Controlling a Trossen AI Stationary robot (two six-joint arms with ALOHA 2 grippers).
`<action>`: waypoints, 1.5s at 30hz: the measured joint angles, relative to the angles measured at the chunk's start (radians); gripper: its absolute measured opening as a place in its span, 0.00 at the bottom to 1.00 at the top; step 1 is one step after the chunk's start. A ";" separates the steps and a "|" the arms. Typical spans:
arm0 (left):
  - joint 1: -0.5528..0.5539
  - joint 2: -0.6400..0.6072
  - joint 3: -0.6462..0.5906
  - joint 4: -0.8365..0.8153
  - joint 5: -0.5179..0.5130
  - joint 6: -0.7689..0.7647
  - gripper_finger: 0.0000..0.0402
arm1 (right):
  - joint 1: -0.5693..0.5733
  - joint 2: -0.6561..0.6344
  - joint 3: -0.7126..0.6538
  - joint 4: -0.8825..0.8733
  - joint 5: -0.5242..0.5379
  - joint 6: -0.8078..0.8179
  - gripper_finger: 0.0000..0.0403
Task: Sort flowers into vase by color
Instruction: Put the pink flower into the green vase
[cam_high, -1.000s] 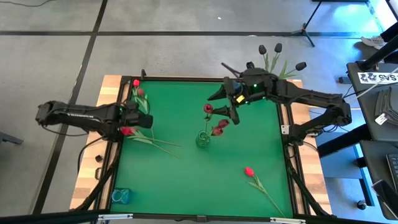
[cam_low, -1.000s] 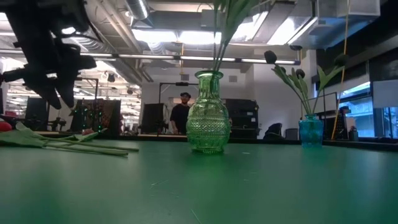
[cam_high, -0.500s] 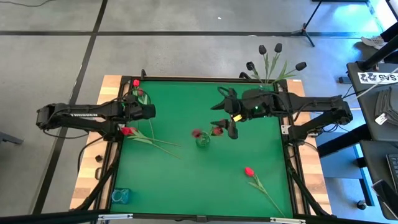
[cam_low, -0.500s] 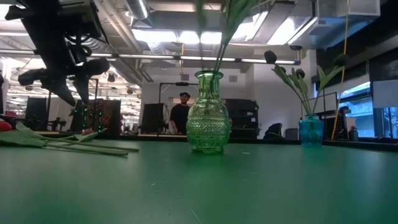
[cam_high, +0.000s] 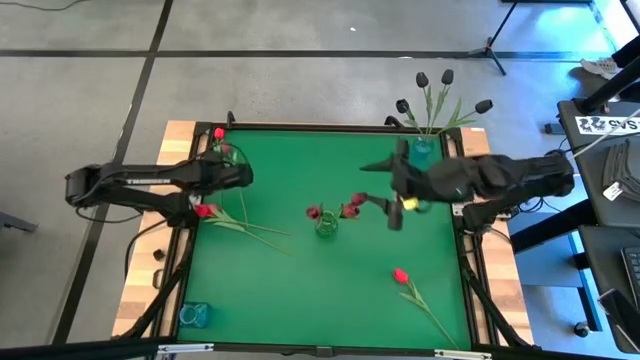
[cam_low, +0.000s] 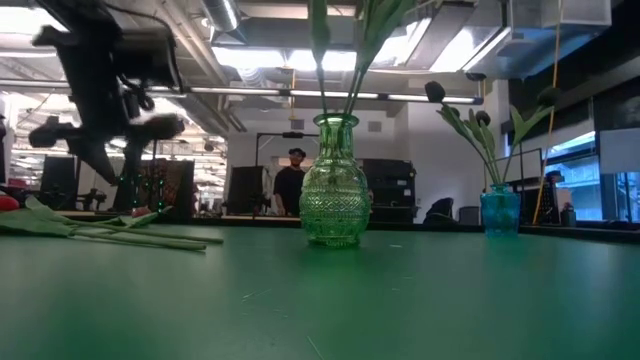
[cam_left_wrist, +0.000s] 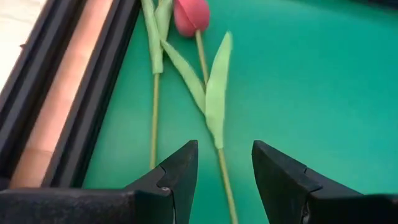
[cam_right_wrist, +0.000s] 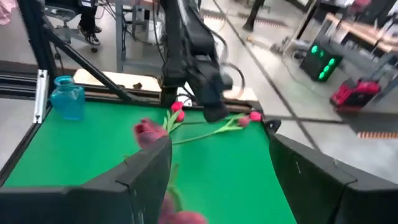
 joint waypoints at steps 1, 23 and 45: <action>0.022 0.026 0.000 0.008 0.012 0.022 0.37 | 0.033 -0.002 0.000 0.000 0.032 -0.001 0.67; 0.194 0.266 -0.104 0.330 -0.017 0.002 0.37 | 0.291 0.008 -0.129 -0.033 0.188 0.117 0.67; 0.202 0.267 -0.133 0.504 0.035 0.075 0.37 | 0.288 0.008 -0.164 -0.022 0.188 0.136 0.67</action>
